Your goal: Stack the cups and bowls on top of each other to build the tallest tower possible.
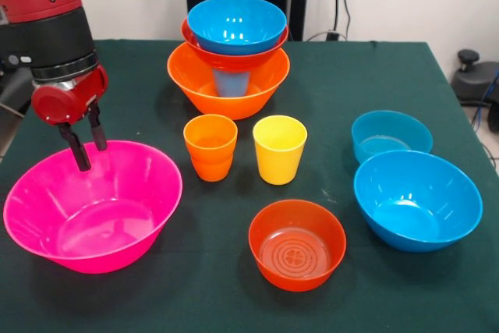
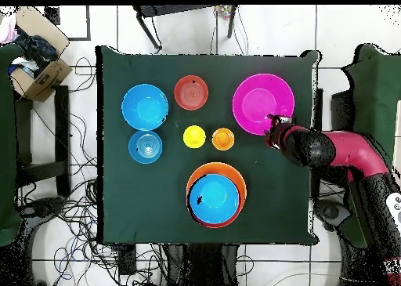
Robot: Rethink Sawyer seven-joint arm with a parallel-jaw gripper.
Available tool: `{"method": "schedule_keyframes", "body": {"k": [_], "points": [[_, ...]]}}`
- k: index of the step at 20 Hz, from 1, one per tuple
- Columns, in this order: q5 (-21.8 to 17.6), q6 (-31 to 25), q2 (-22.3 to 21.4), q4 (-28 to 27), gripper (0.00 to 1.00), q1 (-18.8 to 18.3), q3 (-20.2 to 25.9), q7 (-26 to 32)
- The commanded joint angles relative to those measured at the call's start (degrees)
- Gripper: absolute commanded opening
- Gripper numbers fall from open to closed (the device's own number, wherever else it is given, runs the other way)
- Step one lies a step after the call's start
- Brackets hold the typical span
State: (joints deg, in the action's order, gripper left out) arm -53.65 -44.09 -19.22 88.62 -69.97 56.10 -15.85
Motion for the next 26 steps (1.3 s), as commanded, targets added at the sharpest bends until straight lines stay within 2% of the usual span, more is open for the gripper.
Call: {"method": "schedule_keyframes", "body": {"k": [1,14,26], "points": [[-3.73,-5.22,-2.69,3.23,1.00,3.97,-6.41,10.23],[-1.51,-7.15,-5.80,5.10,1.00,4.30,-6.18,11.20],[-2.87,-4.93,-5.62,6.94,1.00,4.69,-6.52,12.32]]}}
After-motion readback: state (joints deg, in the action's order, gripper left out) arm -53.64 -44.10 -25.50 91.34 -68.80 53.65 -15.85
